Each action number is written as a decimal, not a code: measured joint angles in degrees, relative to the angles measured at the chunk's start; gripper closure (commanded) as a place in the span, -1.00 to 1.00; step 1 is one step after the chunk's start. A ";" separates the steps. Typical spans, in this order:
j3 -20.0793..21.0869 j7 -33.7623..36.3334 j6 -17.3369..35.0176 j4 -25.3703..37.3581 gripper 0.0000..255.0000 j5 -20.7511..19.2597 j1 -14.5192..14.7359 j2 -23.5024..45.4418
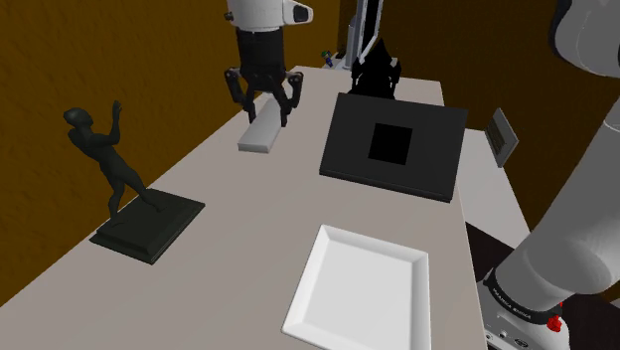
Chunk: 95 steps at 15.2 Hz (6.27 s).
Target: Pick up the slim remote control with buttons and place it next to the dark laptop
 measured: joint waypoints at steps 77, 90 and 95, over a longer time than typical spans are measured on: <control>-35.11 -71.14 10.98 1.31 1.00 4.69 -36.06 11.57; -35.21 -71.24 20.57 -7.11 1.00 4.60 -36.16 12.75; -35.28 -71.32 23.88 -9.19 1.00 4.51 -36.21 13.98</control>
